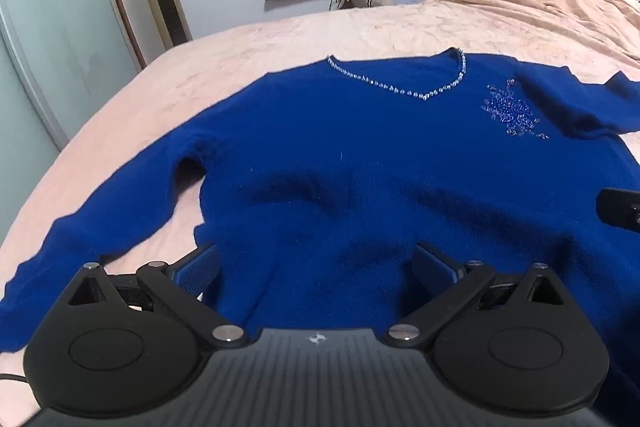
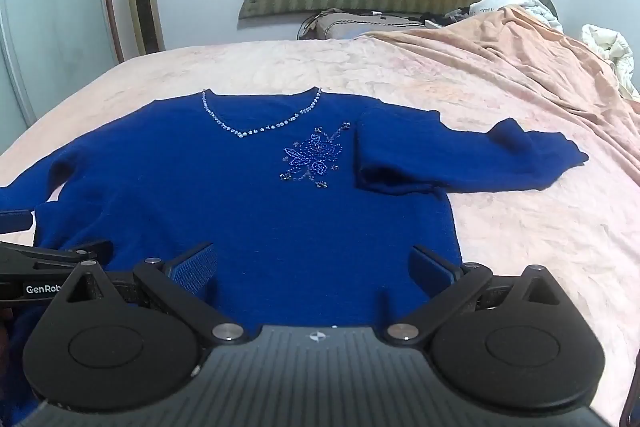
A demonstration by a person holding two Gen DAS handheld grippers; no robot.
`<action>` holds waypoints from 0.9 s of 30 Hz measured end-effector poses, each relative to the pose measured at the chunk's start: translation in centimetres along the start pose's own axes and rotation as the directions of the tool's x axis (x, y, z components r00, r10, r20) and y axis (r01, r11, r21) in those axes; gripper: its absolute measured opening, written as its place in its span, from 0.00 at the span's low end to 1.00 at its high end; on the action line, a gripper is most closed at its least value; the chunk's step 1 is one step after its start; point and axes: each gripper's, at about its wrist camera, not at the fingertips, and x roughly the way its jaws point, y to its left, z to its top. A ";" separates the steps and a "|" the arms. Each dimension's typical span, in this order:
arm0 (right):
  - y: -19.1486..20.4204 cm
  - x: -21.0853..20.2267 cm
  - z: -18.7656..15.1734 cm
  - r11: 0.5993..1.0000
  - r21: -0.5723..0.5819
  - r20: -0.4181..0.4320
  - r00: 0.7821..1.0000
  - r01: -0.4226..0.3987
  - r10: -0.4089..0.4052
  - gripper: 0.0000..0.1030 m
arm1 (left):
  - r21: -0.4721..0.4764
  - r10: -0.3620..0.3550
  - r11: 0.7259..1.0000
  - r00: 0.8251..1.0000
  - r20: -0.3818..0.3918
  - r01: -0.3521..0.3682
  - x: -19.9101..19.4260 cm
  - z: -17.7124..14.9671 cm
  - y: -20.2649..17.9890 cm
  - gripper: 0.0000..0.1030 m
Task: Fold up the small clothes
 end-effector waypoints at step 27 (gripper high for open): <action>-1.3 -0.2 -0.5 1.000 -0.007 0.022 0.999 -0.025 0.025 1.00 | 0.054 -0.024 0.998 1.000 -0.007 0.025 -0.4 2.0 -3.4 1.00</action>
